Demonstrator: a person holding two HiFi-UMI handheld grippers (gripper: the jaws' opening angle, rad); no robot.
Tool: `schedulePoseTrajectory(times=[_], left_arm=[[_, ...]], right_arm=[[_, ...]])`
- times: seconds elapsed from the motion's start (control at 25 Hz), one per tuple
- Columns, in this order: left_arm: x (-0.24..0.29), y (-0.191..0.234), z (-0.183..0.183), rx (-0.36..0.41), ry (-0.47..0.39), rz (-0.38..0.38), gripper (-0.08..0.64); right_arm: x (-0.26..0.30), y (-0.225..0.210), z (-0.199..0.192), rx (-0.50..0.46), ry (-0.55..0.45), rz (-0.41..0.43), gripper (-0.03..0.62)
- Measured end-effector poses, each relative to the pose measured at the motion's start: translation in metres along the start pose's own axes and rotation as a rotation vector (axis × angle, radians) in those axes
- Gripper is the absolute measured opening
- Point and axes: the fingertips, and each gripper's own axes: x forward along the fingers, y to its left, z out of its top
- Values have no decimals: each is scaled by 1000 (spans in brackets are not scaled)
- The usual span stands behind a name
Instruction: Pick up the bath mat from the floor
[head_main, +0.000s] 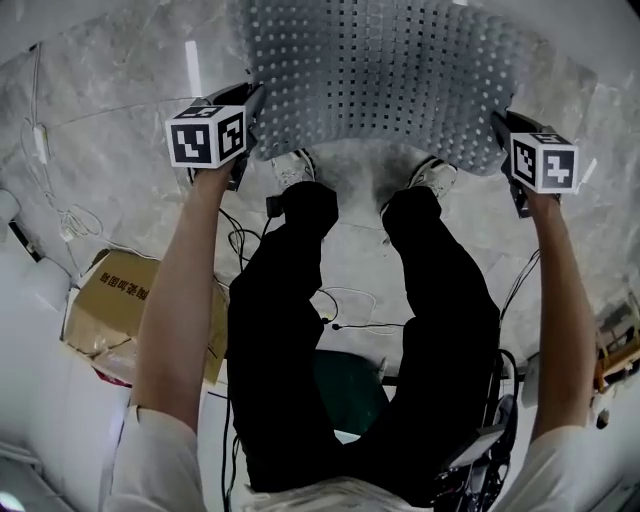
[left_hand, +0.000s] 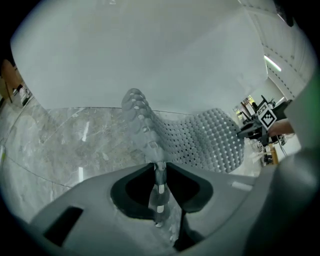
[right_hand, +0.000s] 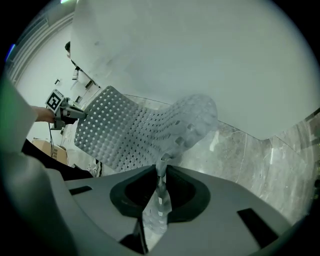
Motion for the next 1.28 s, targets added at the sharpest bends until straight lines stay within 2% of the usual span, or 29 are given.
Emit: schedulePoseTrajectory(times=[0.36, 0.68, 1.04, 1.28], left_arm=[[-42, -64, -11, -17, 39, -67, 83], [-73, -112, -25, -27, 70, -116, 75], [-135, -160, -13, -68, 43, -159, 71], [-197, -191, 16, -94, -31, -198, 69]], right_arm=[[-49, 41, -9, -37, 52, 29, 55], [-86, 86, -21, -19, 63, 79, 55], [-145, 152, -4, -13, 28, 127, 54], [-211, 197, 30, -85, -46, 168, 54]])
